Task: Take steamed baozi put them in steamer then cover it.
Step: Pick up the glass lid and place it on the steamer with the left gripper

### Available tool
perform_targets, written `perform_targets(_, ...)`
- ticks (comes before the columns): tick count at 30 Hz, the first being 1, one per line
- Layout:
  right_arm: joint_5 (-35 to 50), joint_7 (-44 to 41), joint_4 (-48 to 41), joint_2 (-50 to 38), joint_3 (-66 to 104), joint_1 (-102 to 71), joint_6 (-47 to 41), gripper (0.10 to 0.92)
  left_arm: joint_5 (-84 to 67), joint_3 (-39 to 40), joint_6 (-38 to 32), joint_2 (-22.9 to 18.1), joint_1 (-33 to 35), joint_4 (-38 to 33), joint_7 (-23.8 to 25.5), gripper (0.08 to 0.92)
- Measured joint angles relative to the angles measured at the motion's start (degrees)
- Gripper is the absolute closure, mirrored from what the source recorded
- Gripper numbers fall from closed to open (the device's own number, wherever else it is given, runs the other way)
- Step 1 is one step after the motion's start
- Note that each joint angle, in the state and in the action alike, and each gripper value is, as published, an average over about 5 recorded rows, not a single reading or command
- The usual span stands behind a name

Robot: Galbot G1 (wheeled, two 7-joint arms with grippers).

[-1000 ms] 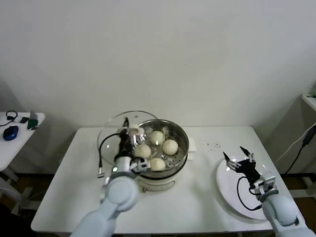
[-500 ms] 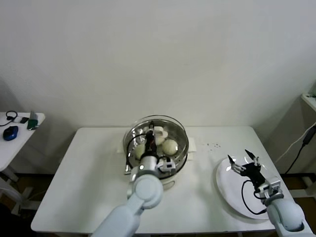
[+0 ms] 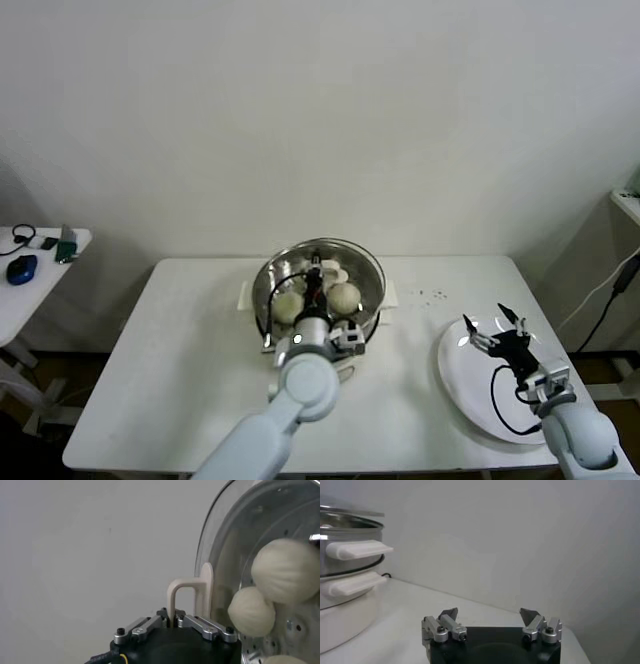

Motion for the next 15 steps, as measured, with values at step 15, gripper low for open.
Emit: perform_targets(15, -0.2, -0.3, -0.2, 0.4, 0.1, 0.1, 0.3, 0.203, 1.0, 0.1, 0.0, 0.2, 0.4, 0.9, 0.5, 0.850)
